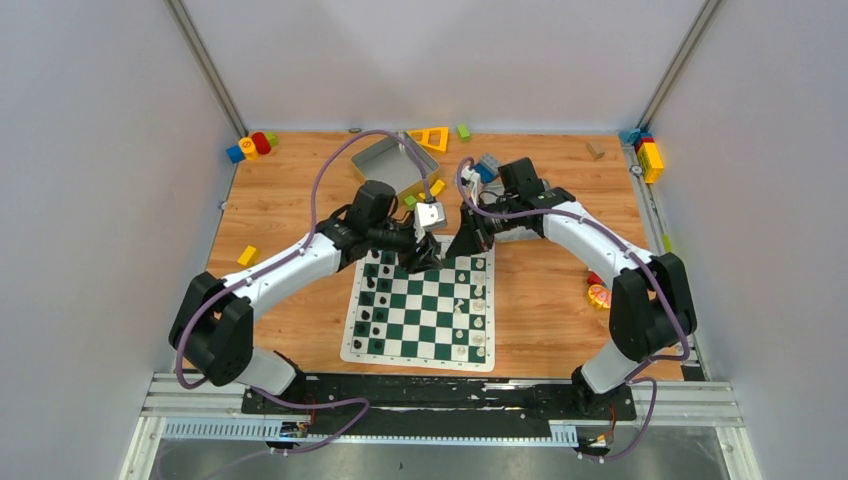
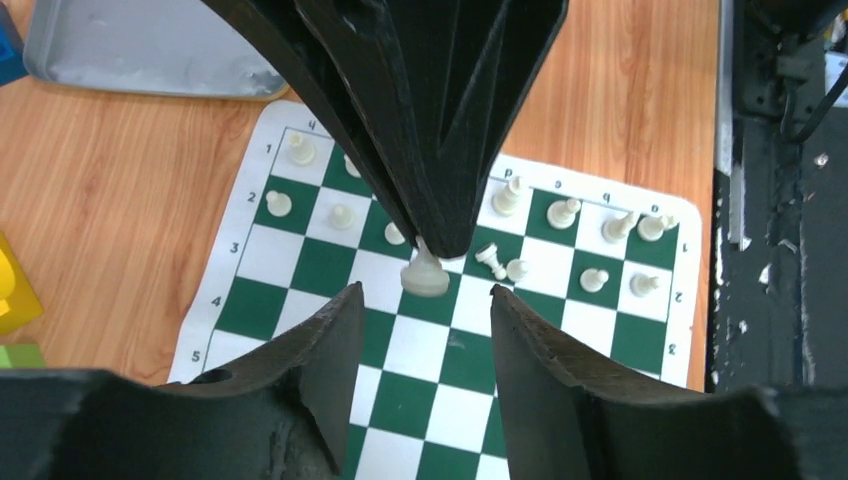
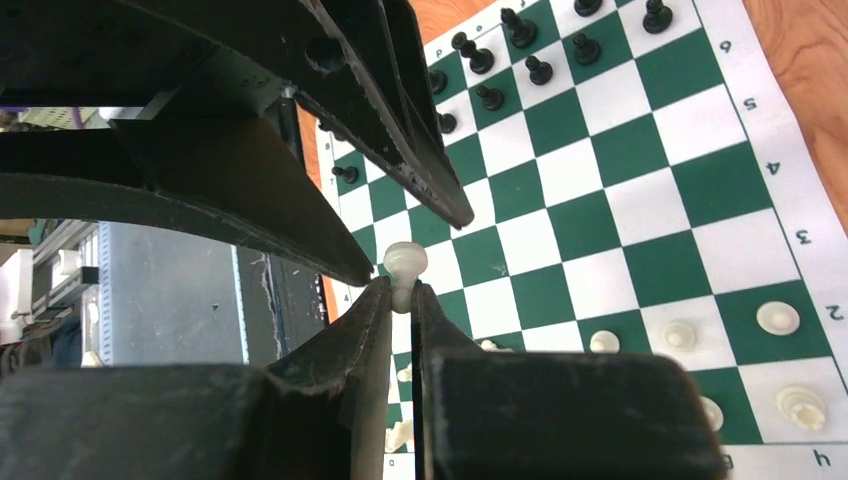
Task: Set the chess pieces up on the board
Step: Place the chess piece on the chessboard.
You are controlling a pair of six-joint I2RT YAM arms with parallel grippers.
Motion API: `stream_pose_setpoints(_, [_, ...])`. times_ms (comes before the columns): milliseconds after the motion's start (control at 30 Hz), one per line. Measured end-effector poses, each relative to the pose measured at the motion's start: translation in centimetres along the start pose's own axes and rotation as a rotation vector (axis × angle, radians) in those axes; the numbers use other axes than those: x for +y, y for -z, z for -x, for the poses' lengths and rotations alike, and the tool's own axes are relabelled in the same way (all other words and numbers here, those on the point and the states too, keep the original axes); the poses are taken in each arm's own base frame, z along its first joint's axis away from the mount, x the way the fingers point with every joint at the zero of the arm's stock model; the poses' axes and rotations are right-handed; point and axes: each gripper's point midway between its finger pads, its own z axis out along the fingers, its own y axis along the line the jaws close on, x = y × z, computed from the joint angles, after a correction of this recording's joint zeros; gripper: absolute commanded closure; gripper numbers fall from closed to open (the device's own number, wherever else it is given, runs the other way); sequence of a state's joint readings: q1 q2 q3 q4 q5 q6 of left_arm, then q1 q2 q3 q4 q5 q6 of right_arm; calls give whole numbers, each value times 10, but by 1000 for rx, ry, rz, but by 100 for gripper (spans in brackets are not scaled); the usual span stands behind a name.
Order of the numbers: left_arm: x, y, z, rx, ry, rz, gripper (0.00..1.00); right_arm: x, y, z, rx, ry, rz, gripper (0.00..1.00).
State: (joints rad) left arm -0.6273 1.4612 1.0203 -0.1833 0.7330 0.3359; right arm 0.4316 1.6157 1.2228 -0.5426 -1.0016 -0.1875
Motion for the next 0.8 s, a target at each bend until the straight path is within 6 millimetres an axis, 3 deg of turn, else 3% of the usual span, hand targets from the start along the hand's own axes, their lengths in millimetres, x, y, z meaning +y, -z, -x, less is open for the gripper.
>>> stream_pose_setpoints(100, [2, 3, -8, 21, -8, 23, 16, -3, 1, -4, 14, 4, -26, 100])
stream_pose_setpoints(233, [7, 15, -13, 38, -39, 68, 3, -7, 7, -9, 35, 24, -81, 100])
stream_pose_setpoints(533, [27, 63, -12, 63, -112, 201, 0, -31, 18, -43, 190, 49, -278, 100])
stream_pose_setpoints(800, [39, 100, -27, 114, -62, 296, 0, -49, 0, -88, 461, 82, -393, 100])
